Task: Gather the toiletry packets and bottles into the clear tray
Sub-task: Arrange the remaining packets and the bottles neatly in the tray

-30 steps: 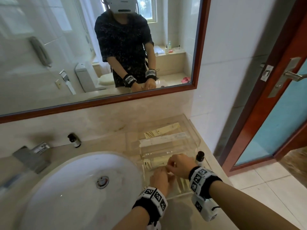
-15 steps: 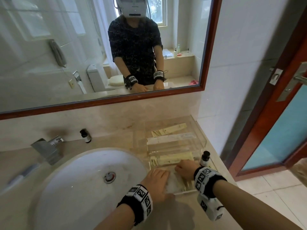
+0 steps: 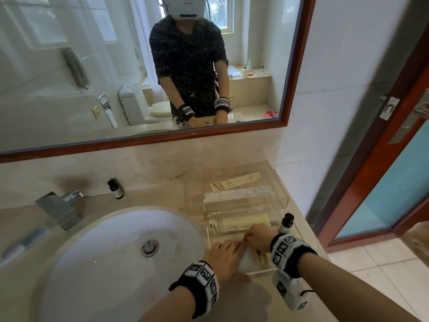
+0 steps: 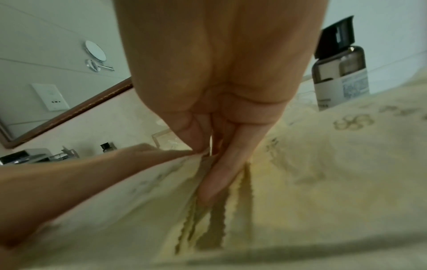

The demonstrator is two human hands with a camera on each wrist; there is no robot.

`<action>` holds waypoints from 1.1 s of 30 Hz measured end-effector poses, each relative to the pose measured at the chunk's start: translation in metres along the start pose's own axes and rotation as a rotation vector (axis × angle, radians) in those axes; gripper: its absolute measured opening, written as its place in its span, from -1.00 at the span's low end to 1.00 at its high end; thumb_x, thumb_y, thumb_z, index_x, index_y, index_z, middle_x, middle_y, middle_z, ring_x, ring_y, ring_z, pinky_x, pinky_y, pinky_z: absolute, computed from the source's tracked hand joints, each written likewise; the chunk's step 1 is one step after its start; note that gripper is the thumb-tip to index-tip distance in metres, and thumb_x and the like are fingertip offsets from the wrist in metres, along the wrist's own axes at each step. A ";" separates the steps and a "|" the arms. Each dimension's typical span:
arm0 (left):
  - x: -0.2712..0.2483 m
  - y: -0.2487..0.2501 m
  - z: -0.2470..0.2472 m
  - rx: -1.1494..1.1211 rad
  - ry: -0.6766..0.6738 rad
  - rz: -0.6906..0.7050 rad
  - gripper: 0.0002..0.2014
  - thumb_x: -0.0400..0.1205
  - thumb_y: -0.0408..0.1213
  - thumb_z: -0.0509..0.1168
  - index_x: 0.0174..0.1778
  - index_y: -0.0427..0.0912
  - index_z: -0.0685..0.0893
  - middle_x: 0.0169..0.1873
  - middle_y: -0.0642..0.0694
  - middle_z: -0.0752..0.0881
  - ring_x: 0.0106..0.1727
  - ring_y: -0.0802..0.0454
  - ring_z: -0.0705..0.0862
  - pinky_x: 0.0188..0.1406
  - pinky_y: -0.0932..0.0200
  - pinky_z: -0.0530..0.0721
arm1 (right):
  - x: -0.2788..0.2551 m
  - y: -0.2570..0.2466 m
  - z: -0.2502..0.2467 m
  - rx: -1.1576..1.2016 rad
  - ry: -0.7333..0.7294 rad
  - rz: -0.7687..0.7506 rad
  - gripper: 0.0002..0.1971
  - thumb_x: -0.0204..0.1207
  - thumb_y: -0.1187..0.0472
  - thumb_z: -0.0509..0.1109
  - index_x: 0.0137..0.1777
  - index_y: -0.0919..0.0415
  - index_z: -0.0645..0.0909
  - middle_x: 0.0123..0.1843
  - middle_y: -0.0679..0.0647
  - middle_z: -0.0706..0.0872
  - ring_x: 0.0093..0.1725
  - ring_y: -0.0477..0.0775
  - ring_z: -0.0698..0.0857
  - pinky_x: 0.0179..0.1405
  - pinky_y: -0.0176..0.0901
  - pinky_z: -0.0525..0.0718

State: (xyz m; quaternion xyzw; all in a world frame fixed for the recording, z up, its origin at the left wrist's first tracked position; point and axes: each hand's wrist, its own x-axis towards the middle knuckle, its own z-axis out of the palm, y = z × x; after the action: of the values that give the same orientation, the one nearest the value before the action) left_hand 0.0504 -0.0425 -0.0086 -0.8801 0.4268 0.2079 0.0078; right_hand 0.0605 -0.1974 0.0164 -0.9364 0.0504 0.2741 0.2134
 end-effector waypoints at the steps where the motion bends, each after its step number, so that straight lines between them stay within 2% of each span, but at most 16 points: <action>1: -0.001 0.000 -0.001 0.008 0.000 0.010 0.13 0.23 0.53 -0.27 0.63 -0.18 -0.01 0.52 -0.22 0.30 0.46 -0.21 0.34 0.41 -0.15 0.35 | 0.001 -0.001 -0.002 0.005 -0.003 -0.006 -0.66 0.62 0.30 0.13 0.22 0.31 0.69 0.28 0.25 0.70 0.25 0.26 0.66 0.25 -0.03 0.65; 2: -0.001 -0.002 0.001 0.023 -0.002 0.019 0.14 0.21 0.53 -0.29 0.63 -0.17 -0.01 0.52 -0.23 0.31 0.45 -0.22 0.35 0.41 -0.16 0.35 | 0.002 -0.001 -0.006 0.002 -0.005 -0.017 -0.67 0.62 0.32 0.15 0.22 0.29 0.70 0.27 0.23 0.71 0.24 0.24 0.67 0.25 -0.05 0.66; 5: 0.000 -0.009 0.006 0.064 0.033 0.065 -0.01 0.40 0.45 -0.33 0.63 -0.20 0.04 0.51 -0.30 0.34 0.43 -0.28 0.40 0.39 -0.19 0.37 | 0.007 -0.005 -0.020 -0.047 0.057 -0.076 -0.68 0.61 0.30 0.17 0.22 0.20 0.70 0.23 0.14 0.75 0.17 0.16 0.73 0.12 -0.12 0.68; 7: 0.003 -0.015 0.008 0.090 0.070 0.096 0.06 0.38 0.44 -0.50 0.61 -0.25 0.12 0.49 -0.35 0.40 0.42 -0.31 0.45 0.41 -0.23 0.38 | 0.012 -0.008 -0.030 -0.081 0.209 -0.117 -0.69 0.61 0.24 0.16 0.20 0.14 0.70 0.21 0.10 0.76 0.16 0.13 0.72 0.14 -0.11 0.67; 8: 0.004 -0.017 0.007 0.098 0.093 0.099 0.06 0.38 0.45 -0.51 0.60 -0.26 0.15 0.50 -0.33 0.41 0.45 -0.30 0.45 0.45 -0.24 0.35 | 0.016 -0.010 -0.034 -0.086 0.307 -0.132 -0.69 0.61 0.23 0.15 0.19 0.13 0.69 0.22 0.08 0.75 0.18 0.12 0.70 0.15 -0.09 0.66; 10: 0.003 -0.020 -0.002 0.035 0.139 0.079 -0.08 0.51 0.44 -0.30 0.61 -0.19 0.13 0.57 -0.25 0.32 0.55 -0.22 0.34 0.56 -0.20 0.22 | 0.024 -0.013 -0.039 -0.089 0.479 -0.156 -0.68 0.61 0.26 0.14 0.21 0.14 0.67 0.26 0.06 0.71 0.25 0.11 0.62 0.17 -0.06 0.64; 12: 0.003 -0.026 -0.026 -0.089 0.225 0.057 -0.30 0.62 0.24 0.00 0.60 -0.11 0.20 0.57 -0.16 0.32 0.57 -0.11 0.29 0.57 -0.13 0.16 | 0.033 -0.015 -0.042 -0.115 0.559 -0.188 -0.64 0.60 0.31 0.14 0.34 0.15 0.58 0.39 0.06 0.61 0.40 0.10 0.48 0.27 -0.02 0.59; 13: 0.005 -0.031 -0.040 -0.143 0.324 0.052 -0.39 0.64 0.16 0.00 0.55 -0.10 0.30 0.52 -0.14 0.41 0.52 -0.10 0.36 0.54 -0.10 0.23 | 0.037 -0.017 -0.042 -0.154 0.555 -0.201 -0.60 0.60 0.31 0.14 0.43 0.16 0.49 0.49 0.07 0.51 0.49 0.11 0.39 0.37 0.01 0.53; 15: 0.015 -0.047 -0.066 -0.218 0.517 0.026 -0.42 0.62 0.09 -0.14 0.40 -0.13 0.50 0.33 -0.12 0.59 0.33 -0.09 0.54 0.38 -0.08 0.47 | 0.043 -0.019 -0.042 -0.216 0.479 -0.193 -0.51 0.63 0.26 0.14 0.57 0.16 0.25 0.65 0.08 0.23 0.65 0.11 0.15 0.59 0.12 0.28; 17: 0.033 -0.068 -0.090 -0.220 0.612 -0.048 -0.44 0.61 0.00 -0.17 0.28 -0.16 0.59 0.22 -0.12 0.65 0.23 -0.10 0.60 0.23 -0.09 0.56 | 0.047 -0.021 -0.041 -0.226 0.373 -0.148 -0.44 0.68 0.12 0.12 0.64 0.10 0.05 0.72 0.06 0.00 0.70 0.10 -0.06 0.65 0.26 0.03; 18: 0.044 -0.079 -0.100 -0.194 0.601 -0.117 -0.50 0.64 -0.05 -0.14 0.28 -0.16 0.59 0.24 -0.11 0.65 0.26 -0.10 0.58 0.25 -0.08 0.55 | 0.048 -0.021 -0.040 -0.231 0.332 -0.125 -0.40 0.68 0.04 0.12 0.65 0.06 -0.02 0.72 0.04 -0.07 0.70 0.10 -0.11 0.65 0.29 -0.03; 21: 0.076 -0.103 -0.124 -0.135 0.425 -0.292 -0.66 0.73 -0.22 0.00 0.34 -0.13 0.56 0.35 -0.09 0.58 0.41 -0.10 0.46 0.39 -0.12 0.46 | 0.052 -0.019 -0.036 -0.234 0.287 -0.092 -0.35 0.67 -0.08 0.09 0.66 0.03 -0.09 0.73 0.05 -0.13 0.70 0.11 -0.16 0.64 0.31 -0.09; 25: 0.101 -0.113 -0.133 -0.221 0.244 -0.403 -0.71 0.71 -0.26 0.13 0.29 -0.21 0.62 0.30 -0.19 0.66 0.30 -0.17 0.61 0.31 -0.04 0.58 | 0.046 -0.018 -0.036 -0.222 0.297 -0.102 -0.37 0.68 -0.02 0.12 0.66 0.04 -0.07 0.72 0.05 -0.06 0.70 0.12 -0.09 0.65 0.25 -0.05; 29: 0.112 -0.112 -0.131 -0.252 0.153 -0.439 -0.67 0.62 -0.27 0.32 0.28 -0.28 0.62 0.25 -0.24 0.68 0.24 -0.19 0.66 0.27 -0.01 0.62 | 0.044 -0.014 -0.033 -0.281 0.409 -0.148 -0.48 0.68 0.18 0.16 0.62 0.07 0.15 0.62 0.04 0.31 0.62 0.13 0.22 0.60 0.20 0.22; 31: 0.112 -0.113 -0.128 -0.297 0.139 -0.467 -0.67 0.56 -0.22 0.40 0.19 -0.31 0.67 0.15 -0.25 0.74 0.16 -0.19 0.71 0.20 -0.02 0.66 | 0.048 -0.011 -0.030 -0.335 0.476 -0.169 -0.58 0.65 0.28 0.18 0.51 0.09 0.36 0.45 0.05 0.52 0.48 0.16 0.43 0.42 0.15 0.42; 33: 0.111 -0.114 -0.123 -0.364 0.117 -0.468 -0.67 0.54 -0.17 0.41 0.12 -0.31 0.70 0.07 -0.25 0.78 0.07 -0.18 0.75 0.12 -0.03 0.70 | 0.047 -0.013 -0.028 -0.396 0.508 -0.185 -0.69 0.57 0.33 0.28 0.27 0.08 0.59 0.17 0.04 0.70 0.21 0.19 0.61 0.11 0.08 0.55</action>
State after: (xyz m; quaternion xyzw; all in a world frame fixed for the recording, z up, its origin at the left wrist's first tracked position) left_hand 0.2418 -0.0767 0.0439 -0.9521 0.1677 0.2223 -0.1268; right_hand 0.1162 -0.1969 0.0170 -0.9987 -0.0375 0.0161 0.0318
